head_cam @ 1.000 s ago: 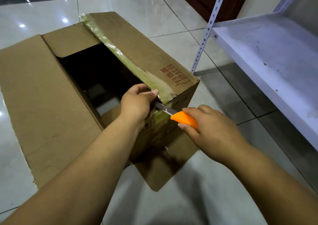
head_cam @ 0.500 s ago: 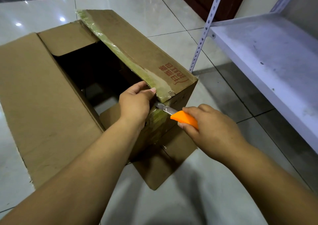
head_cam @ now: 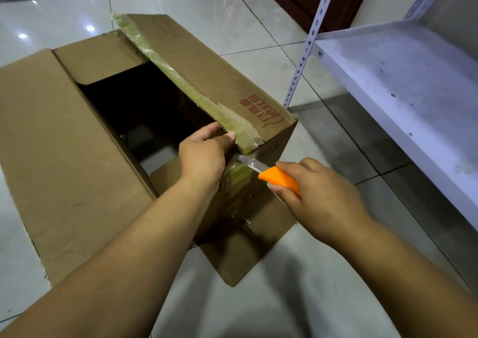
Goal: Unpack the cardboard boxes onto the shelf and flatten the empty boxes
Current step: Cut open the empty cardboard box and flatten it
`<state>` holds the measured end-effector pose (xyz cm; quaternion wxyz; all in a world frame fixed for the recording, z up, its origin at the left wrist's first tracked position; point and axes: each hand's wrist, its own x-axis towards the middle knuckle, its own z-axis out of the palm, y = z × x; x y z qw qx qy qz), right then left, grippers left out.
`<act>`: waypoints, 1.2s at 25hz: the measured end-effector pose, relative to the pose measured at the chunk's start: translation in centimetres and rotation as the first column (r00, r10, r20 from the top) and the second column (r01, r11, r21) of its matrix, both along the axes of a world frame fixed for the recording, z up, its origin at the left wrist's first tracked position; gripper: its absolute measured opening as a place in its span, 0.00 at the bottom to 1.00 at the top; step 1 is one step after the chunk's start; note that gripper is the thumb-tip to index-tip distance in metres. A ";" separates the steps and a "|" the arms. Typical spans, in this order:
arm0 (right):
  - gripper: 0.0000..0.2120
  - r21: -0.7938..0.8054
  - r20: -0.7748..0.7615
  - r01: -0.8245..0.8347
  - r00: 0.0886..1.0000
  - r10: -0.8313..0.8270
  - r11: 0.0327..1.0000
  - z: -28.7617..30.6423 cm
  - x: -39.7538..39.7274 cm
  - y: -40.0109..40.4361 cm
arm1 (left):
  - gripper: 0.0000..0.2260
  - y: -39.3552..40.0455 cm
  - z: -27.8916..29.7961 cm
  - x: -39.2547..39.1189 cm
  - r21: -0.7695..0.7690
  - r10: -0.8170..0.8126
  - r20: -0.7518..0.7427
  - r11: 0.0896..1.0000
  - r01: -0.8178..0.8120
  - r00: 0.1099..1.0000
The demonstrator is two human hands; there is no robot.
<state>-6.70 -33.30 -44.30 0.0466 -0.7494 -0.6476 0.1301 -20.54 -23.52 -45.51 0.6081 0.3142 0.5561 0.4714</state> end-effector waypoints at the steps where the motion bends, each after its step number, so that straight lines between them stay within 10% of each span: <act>1: 0.24 0.017 0.004 0.032 0.999 -0.032 0.999 0.0 0.5 0.2 | 0.12 0.1 0.0 -0.1 0.000 -0.001 0.012 1.000 0.001 1.000; 16: 0.25 -0.030 -0.320 -0.004 0.948 -0.006 1.000 -0.2 0.9 0.5 | 0.06 0.3 0.4 -2.4 0.084 -0.037 -0.367 0.994 0.073 0.929; 22: 0.06 -0.068 -0.757 0.186 0.630 -0.172 0.980 0.3 0.4 0.8 | 0.05 0.3 0.7 -4.1 0.121 -0.027 -0.414 0.989 0.085 0.910; 30: 0.08 -0.256 -0.879 0.302 0.323 -0.351 0.919 1.3 -0.6 1.9 | 0.02 -0.2 1.0 -3.8 0.180 -0.037 -0.434 0.975 0.127 0.900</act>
